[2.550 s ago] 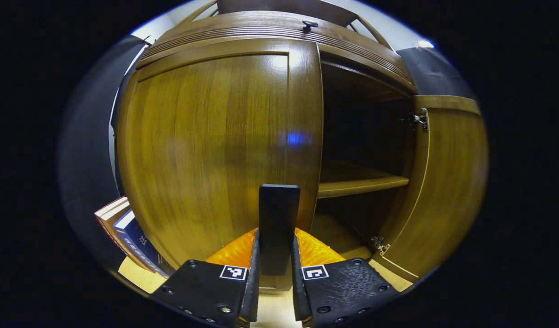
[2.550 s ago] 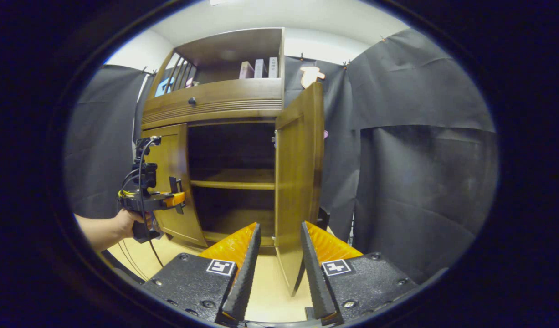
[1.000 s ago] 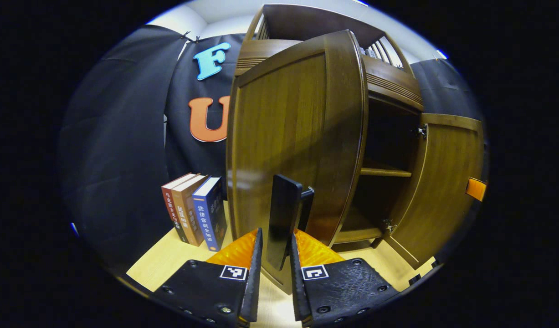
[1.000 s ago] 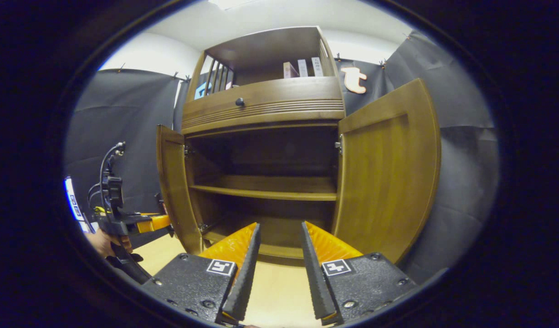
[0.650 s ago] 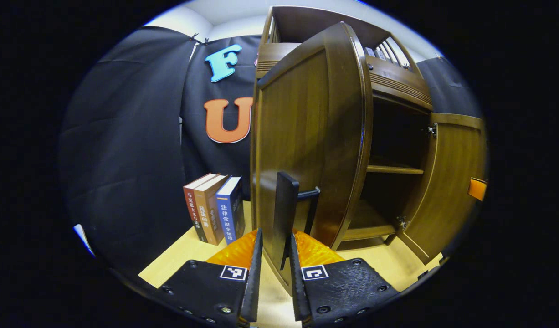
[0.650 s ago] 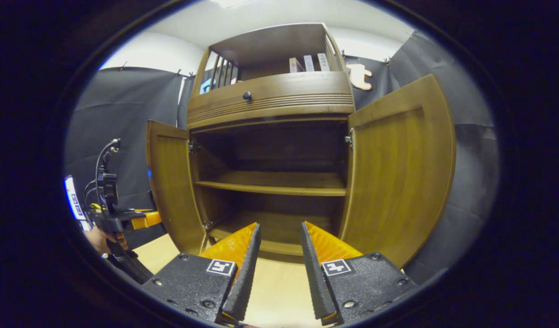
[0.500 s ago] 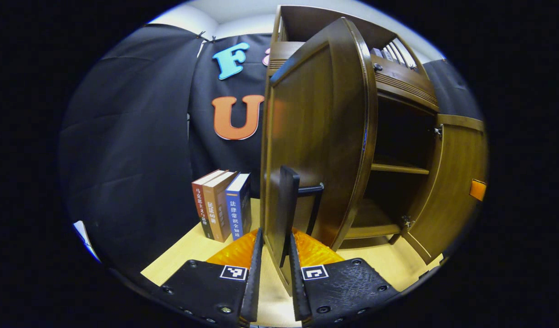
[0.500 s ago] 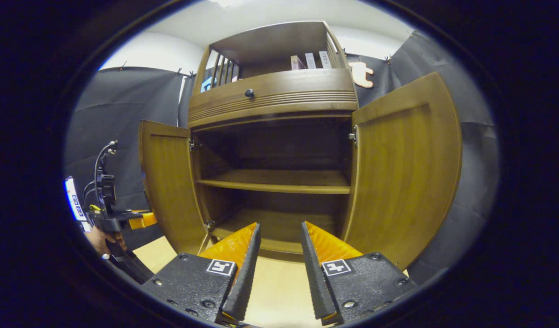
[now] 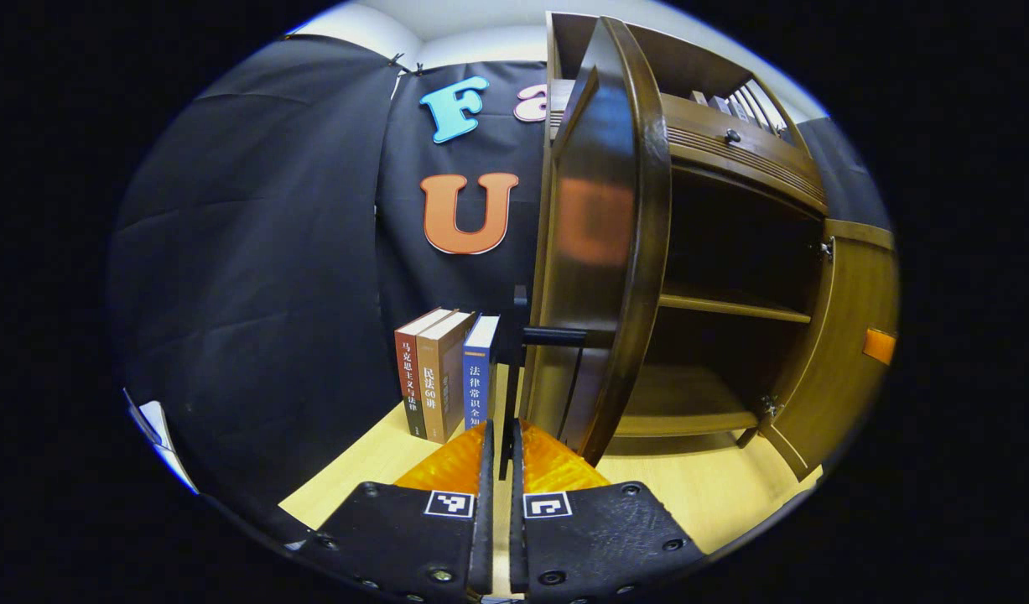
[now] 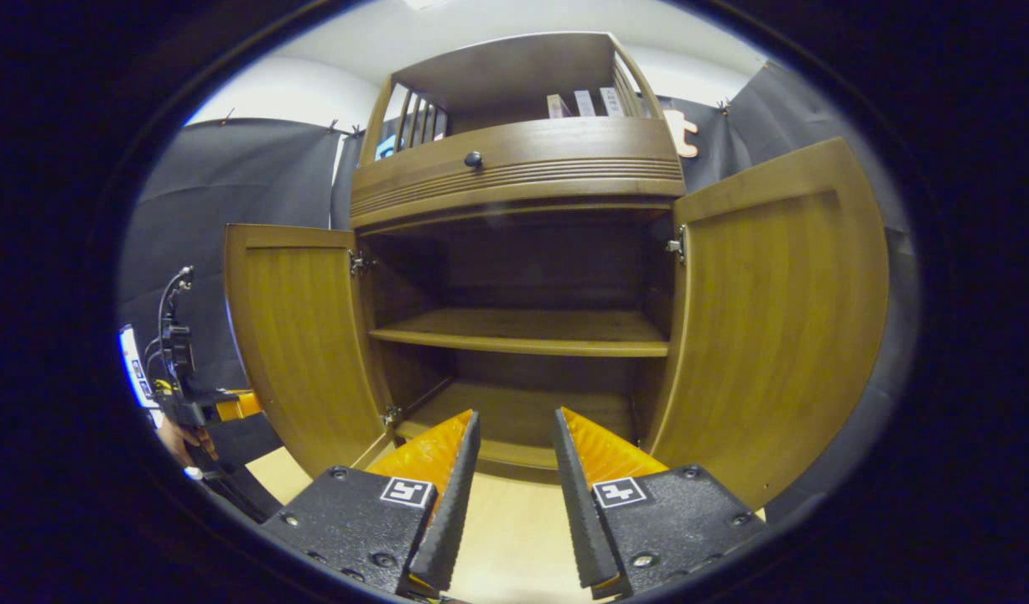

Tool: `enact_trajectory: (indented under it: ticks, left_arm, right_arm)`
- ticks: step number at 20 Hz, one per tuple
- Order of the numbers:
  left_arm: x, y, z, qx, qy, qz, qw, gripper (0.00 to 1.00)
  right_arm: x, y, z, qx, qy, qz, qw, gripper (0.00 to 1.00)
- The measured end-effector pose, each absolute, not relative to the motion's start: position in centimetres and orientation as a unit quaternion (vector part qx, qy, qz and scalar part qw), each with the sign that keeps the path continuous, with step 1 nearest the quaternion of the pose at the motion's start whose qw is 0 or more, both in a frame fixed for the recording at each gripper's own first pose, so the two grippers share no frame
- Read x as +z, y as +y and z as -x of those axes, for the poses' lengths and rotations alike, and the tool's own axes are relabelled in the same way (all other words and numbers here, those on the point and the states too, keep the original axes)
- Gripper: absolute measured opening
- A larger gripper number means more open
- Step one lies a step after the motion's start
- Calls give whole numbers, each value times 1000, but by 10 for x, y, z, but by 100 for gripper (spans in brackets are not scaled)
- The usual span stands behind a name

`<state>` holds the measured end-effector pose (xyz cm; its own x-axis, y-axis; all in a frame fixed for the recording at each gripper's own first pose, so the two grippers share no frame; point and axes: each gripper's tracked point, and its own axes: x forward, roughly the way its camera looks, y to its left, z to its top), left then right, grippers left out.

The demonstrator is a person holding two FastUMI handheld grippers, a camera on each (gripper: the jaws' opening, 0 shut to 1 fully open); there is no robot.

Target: Open the right door of the double-door shoe cabinet with the right hand, and open the left door with the left hand.

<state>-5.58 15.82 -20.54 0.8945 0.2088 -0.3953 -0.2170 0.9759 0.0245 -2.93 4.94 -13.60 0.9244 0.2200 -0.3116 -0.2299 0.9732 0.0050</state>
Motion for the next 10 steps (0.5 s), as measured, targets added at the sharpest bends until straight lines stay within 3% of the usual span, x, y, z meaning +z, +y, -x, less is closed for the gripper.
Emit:
enact_trajectory:
  ticks: [5, 6, 7, 10]
  left_arm:
    - [-205, 182, 63, 102, 199, 29, 974, 10]
    - [-205, 186, 64, 102, 199, 27, 974, 22]
    - [-205, 190, 64, 100, 199, 24, 975, 10]
    - [-204, 196, 67, 96, 190, 21, 977, 10]
  right_arm:
    - [-143, 59, 24, 112, 159, 14, 981, 58]
    - [-145, 62, 22, 112, 160, 13, 981, 58]
    - [-146, 65, 21, 113, 159, 12, 981, 58]
    - [-150, 68, 17, 110, 158, 16, 981, 56]
